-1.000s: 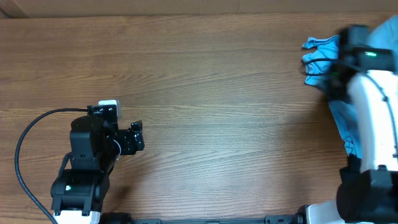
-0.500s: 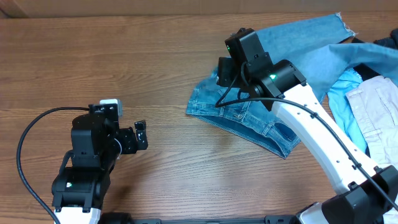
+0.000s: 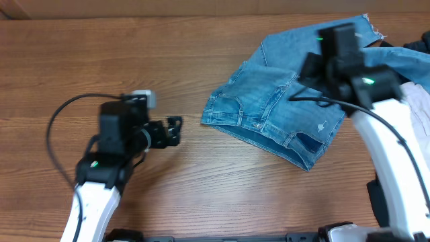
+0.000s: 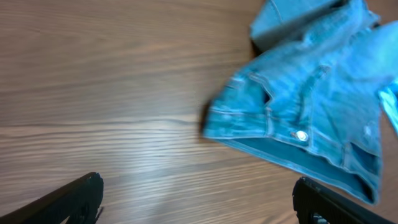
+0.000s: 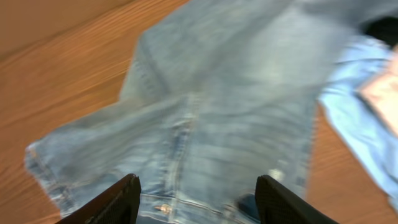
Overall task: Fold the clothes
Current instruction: 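Grasp the blue jeans with the right gripper and pull them onto the table, then grasp the jeans waistband with the left gripper and stretch it leftward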
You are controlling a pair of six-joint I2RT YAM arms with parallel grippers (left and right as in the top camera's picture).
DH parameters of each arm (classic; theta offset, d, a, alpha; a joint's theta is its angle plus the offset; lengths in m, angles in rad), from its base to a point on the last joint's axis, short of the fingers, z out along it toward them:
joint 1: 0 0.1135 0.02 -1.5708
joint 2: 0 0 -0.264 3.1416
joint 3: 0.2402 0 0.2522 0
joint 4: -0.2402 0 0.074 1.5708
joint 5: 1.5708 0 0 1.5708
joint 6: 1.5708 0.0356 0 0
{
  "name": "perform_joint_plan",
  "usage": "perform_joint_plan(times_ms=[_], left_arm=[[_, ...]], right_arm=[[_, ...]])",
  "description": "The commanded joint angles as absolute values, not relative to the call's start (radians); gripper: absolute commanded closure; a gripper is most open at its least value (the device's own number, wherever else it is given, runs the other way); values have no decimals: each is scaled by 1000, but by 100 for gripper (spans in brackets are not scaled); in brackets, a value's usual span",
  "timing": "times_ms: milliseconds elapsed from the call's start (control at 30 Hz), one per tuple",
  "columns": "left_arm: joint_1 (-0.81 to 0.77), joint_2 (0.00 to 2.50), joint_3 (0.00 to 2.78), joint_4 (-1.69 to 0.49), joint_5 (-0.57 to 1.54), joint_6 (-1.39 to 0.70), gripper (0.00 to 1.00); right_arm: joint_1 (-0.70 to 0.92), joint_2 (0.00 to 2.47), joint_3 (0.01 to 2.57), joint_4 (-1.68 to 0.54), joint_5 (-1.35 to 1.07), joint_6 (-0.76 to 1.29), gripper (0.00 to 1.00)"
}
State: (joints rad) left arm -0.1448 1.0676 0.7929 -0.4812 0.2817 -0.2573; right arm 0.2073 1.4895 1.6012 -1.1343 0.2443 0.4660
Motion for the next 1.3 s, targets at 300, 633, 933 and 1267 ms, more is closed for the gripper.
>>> perform_joint_plan(times_ms=[300, 633, 933, 1267], left_arm=[[-373, 1619, 814, -12, 311, -646, 0], [-374, 1794, 814, 184, 264, -752, 7], [-373, 1795, 817, 197, 300, -757, 96], [-61, 1345, 871, -292, 356, -455, 96]], right_arm=[[77, 1419, 1628, -1253, 261, 459, 37], [77, 1419, 1628, -1253, 261, 455, 37], [77, 1419, 1628, -1270, 261, 455, 38], [77, 1419, 1628, -1270, 262, 440, 38]])
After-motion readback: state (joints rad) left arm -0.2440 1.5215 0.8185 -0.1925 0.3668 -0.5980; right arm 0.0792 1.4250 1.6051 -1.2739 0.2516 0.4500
